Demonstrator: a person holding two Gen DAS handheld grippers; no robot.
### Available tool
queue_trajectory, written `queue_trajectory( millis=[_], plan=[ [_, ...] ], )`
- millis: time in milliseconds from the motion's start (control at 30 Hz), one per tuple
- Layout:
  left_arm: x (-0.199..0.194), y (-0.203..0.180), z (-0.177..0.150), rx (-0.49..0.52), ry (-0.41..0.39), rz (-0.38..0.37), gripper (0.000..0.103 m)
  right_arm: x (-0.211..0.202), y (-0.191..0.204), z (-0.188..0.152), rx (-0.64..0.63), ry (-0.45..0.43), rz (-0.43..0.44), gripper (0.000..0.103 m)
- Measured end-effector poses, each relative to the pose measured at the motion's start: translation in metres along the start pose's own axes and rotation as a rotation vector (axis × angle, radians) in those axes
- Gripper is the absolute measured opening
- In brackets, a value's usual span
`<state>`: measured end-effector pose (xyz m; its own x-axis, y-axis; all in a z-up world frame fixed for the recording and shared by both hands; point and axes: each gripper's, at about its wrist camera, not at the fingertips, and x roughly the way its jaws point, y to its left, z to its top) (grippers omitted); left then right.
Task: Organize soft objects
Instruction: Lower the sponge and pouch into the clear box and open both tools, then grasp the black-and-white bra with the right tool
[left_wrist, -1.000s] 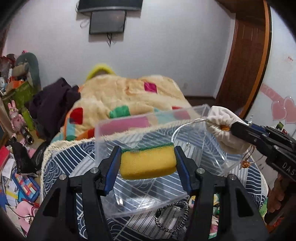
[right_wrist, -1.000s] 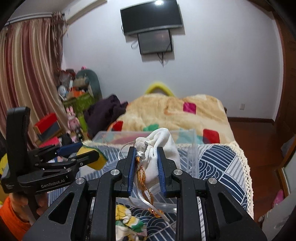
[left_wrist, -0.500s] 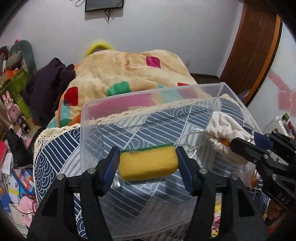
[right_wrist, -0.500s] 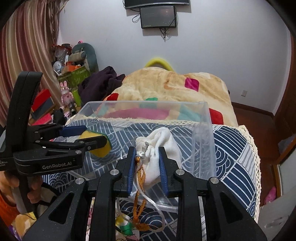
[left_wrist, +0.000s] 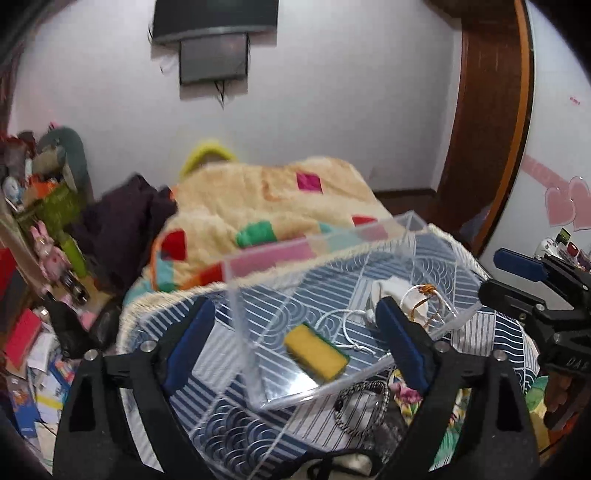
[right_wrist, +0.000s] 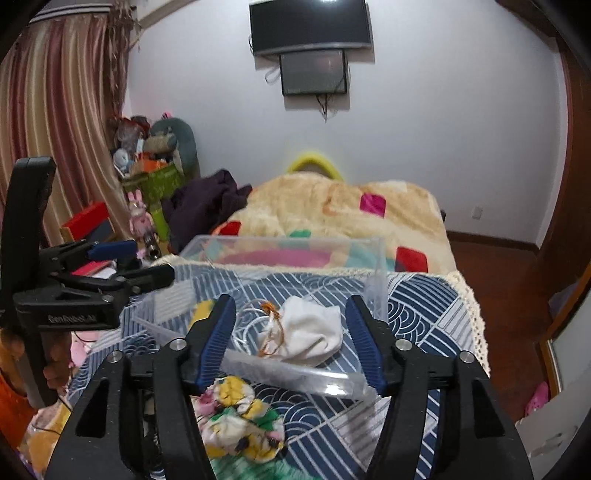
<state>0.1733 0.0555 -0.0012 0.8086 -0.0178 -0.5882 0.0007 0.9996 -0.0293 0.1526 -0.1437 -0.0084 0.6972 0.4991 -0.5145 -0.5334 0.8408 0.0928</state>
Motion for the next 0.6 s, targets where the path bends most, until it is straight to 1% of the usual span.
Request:
queue_trajectory(
  millis=[100, 200, 267, 400, 500, 600],
  plan=[
    [-0.029, 0.001, -0.007, 0.022, -0.059, 0.019, 0.097, -0.017, 0.008, -0.004, -0.002, -0.038, 0.019, 0.07],
    [-0.054, 0.001, -0.022, 0.04, -0.094, 0.033, 0.099, -0.028, 0.016, -0.011, 0.004, -0.059, 0.044, 0.071],
    [-0.063, 0.001, -0.034, 0.044, -0.098, 0.036, 0.1, -0.034, 0.023, -0.019, 0.015, -0.058, 0.072, 0.071],
    [-0.079, 0.007, -0.066, 0.02, -0.089, 0.042, 0.1, -0.039, 0.038, -0.038, 0.0, -0.056, 0.09, 0.071],
    [-0.08, 0.014, -0.092, -0.016, -0.05, 0.041, 0.1, -0.039, 0.05, -0.054, -0.008, -0.034, 0.113, 0.071],
    [-0.079, 0.019, -0.113, -0.035, -0.012, 0.058, 0.1, -0.033, 0.059, -0.067, -0.002, 0.002, 0.148, 0.071]
  ],
)
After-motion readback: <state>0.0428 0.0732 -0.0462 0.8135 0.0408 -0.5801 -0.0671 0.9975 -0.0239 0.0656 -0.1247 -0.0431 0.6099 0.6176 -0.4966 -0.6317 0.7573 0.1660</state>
